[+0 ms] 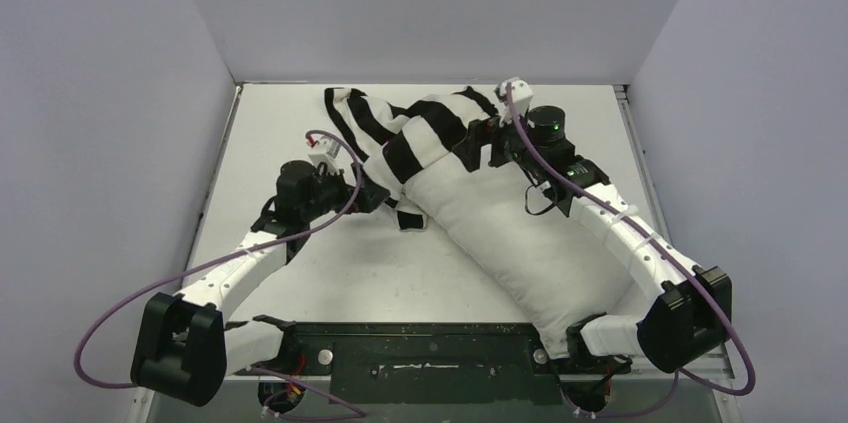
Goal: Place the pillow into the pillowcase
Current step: Stuff the pillow into the pillowcase.
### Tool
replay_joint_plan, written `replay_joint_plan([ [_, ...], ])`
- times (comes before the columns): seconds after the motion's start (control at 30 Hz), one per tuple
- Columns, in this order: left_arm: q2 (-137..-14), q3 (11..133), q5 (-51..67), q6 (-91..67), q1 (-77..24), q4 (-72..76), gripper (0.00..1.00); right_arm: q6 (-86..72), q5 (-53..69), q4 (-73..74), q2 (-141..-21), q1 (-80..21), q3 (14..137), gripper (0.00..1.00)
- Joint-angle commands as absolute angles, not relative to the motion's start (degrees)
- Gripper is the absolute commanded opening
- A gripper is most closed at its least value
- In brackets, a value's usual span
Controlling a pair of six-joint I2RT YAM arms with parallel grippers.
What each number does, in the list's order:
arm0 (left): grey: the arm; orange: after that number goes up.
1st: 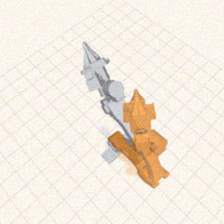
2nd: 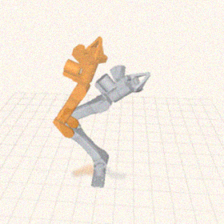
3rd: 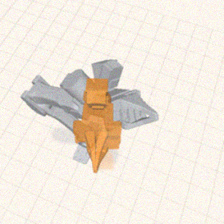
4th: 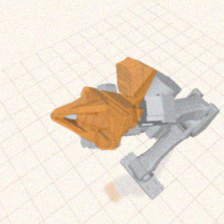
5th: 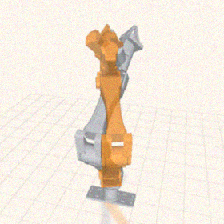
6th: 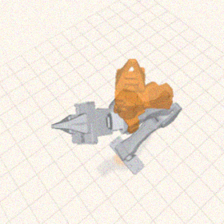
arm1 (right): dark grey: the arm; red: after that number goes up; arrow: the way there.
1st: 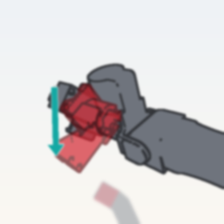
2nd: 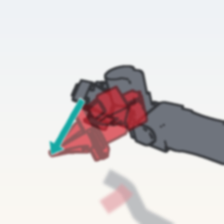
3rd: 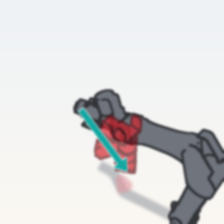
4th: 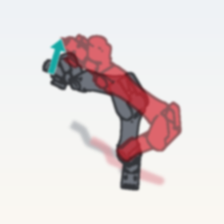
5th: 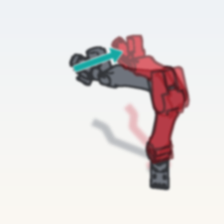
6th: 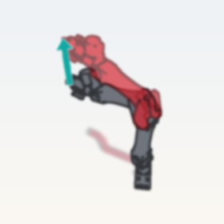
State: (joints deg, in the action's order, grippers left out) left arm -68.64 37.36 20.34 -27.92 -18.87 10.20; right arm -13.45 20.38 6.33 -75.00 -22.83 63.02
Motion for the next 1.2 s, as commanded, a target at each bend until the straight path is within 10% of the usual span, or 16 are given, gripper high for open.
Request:
replay_joint_plan([
  [0.0, -61.61, 33.41, 27.37, -31.03, -15.13, 13.18, 0.97, -1.90, 17.94, 13.08, -75.71, -26.45, 63.66, 1.00],
  [0.53, -60.81, 33.73, 23.81, -34.18, -9.64, 1.45, 0.97, 21.43, -22.24, 6.50, -84.41, -57.88, 59.80, 1.00],
  [0.93, -60.44, 33.98, 25.20, -34.55, -7.99, 1.60, 0.97, 28.85, -33.70, -7.34, -97.68, -57.56, 57.39, 0.97],
  [1.17, -62.02, 33.76, 23.59, -34.71, -7.91, 0.80, 0.93, 27.16, -33.69, -15.18, -99.75, -53.79, 55.91, 0.25],
])
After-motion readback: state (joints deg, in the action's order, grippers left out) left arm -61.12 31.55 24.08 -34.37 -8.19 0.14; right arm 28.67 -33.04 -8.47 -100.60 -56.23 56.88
